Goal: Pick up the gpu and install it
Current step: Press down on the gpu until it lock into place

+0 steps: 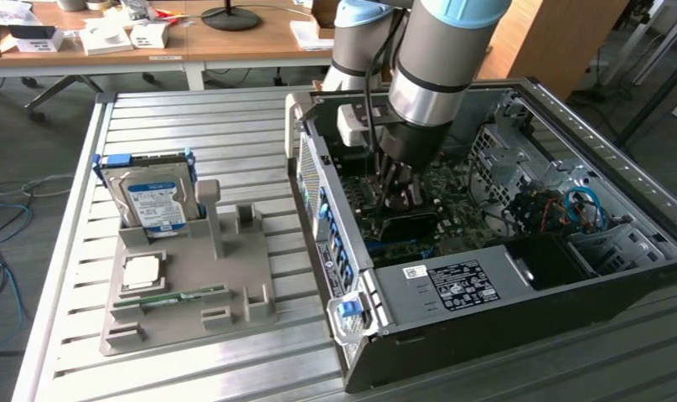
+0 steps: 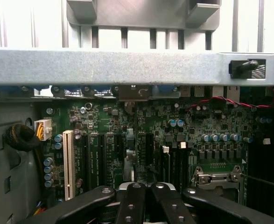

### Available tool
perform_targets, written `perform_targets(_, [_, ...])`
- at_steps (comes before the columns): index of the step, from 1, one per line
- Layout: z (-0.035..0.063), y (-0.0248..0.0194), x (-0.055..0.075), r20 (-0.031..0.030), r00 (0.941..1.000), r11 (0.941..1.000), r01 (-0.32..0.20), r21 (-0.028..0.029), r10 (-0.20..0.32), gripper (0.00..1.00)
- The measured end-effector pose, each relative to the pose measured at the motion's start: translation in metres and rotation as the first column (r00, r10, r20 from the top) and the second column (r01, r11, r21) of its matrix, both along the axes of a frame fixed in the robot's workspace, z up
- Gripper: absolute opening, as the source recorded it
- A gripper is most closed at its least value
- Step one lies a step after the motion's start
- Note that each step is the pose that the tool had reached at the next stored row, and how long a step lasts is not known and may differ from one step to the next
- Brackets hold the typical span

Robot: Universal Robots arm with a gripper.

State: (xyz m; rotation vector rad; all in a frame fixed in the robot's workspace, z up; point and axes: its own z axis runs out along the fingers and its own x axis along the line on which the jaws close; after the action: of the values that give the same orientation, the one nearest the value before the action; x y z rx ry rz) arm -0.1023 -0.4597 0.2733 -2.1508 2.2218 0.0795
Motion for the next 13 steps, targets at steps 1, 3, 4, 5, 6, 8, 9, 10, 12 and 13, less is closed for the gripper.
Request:
perform_targets(1, [0.0001, 0.0000, 0.0000, 0.0004, 1.0000, 1.0000, 0.000, 0.0003, 0.000, 0.11])
perform_targets(3, [0.0001, 0.0000, 0.0000, 0.0006, 1.0000, 1.0000, 0.000, 0.0005, 0.000, 0.11])
perform_targets(4, [0.0002, 0.0000, 0.0000, 0.0005, 1.0000, 1.0000, 0.000, 0.0003, 0.000, 0.11])
perform_targets(5, [-0.0003, 0.0000, 0.0000, 0.0005, 1.0000, 1.0000, 0.000, 0.0003, 0.000, 0.11])
perform_targets(6, [-0.0003, -0.0001, -0.0001, 0.0003, 1.0000, 1.0000, 0.000, 0.0000, 0.000, 0.11])
perform_targets(8, [-0.0006, 0.0000, -0.0009, 0.0004, 1.0000, 1.0000, 0.000, 0.0005, 0.000, 0.11])
perform_targets(9, [-0.0007, 0.0000, -0.0018, 0.0007, 1.0000, 1.0000, 0.000, 0.0013, 0.000, 0.11])
perform_targets(10, [-0.0007, 0.0000, -0.0026, 0.0009, 1.0000, 1.0000, 0.000, 0.0013, 0.000, 0.11])
perform_targets(12, [-0.0007, 0.0000, -0.0062, 0.0019, 1.0000, 1.0000, 0.000, 0.0016, 0.000, 0.11])
perform_targets(13, [-0.0006, 0.0000, -0.0088, 0.0027, 1.0000, 1.0000, 0.000, 0.0021, 0.000, 0.11])
